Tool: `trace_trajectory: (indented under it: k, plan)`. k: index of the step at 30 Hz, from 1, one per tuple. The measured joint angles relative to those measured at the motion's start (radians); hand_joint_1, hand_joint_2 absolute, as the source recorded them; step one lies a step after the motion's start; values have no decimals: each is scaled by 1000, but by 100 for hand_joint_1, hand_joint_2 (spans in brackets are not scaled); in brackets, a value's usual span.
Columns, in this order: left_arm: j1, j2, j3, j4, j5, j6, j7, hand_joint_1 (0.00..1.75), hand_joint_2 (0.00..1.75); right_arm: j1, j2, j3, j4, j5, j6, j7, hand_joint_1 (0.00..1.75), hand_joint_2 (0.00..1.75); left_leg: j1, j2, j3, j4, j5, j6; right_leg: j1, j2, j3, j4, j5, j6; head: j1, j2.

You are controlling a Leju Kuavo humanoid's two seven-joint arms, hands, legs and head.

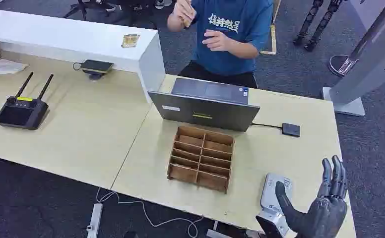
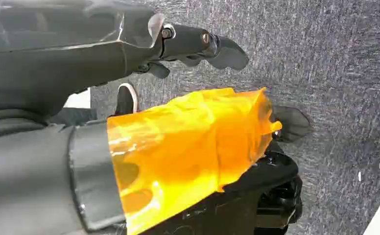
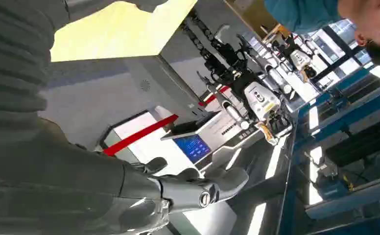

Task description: Pass the card to the sensor for recognition and then transmit it.

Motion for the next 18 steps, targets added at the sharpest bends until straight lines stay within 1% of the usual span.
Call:
trace_trajectory:
  k: [18]
  plan:
    - [0,0,0,0,-6,0,0,0,0,0,0,0,0,3,0,1,0,175,0,0,0,0,0,0,0,0,0,0,0,0,0,0]
